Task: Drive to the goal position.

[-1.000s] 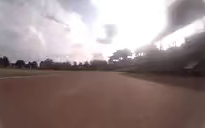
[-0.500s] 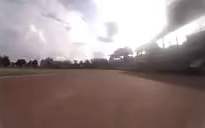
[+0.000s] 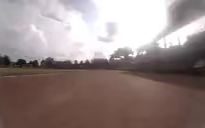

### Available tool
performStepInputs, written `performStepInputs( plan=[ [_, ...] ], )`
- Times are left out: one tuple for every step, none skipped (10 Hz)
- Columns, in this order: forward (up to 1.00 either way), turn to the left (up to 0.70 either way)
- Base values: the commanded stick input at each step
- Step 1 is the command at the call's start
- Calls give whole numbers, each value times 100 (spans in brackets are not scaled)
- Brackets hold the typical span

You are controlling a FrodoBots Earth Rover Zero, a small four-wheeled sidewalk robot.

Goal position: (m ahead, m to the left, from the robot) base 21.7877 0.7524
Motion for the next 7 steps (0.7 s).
performStepInputs(
  plan=[
    [70, 0],
    [70, 0],
    [70, 0],
    [70, 0],
    [70, 0],
    [70, 0],
    [70, 0]
  ],
)
